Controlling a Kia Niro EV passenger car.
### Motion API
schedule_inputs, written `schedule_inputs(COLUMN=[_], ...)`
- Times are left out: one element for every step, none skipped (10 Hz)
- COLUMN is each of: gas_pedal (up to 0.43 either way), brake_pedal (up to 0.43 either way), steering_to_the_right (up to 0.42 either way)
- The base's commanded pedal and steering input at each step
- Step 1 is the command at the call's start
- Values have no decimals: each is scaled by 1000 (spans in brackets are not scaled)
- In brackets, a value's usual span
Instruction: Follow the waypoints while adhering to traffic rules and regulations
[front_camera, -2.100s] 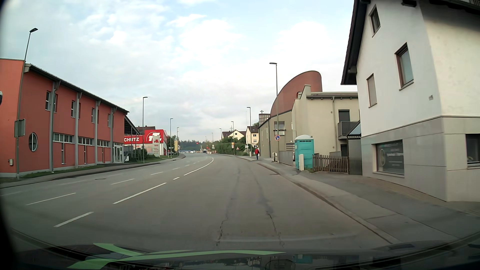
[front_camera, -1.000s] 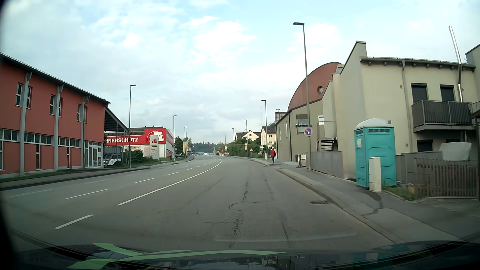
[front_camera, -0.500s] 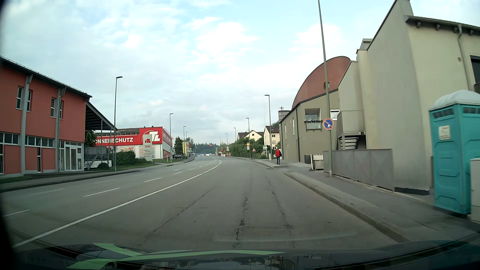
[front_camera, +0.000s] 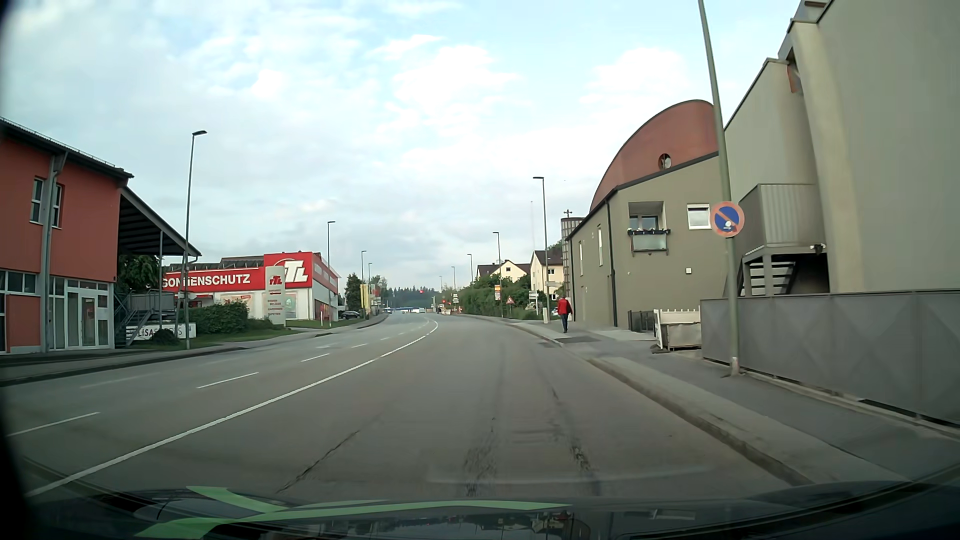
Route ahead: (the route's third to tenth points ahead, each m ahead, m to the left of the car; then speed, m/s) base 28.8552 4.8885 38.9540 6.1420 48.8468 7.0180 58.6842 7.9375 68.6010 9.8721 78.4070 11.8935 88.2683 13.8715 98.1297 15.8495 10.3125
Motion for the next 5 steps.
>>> schedule_inputs(gas_pedal=[110,110,110,110,110], brake_pedal=[0,0,0,0,0], steering_to_the_right=[-9,-12,-14,-14,-15])
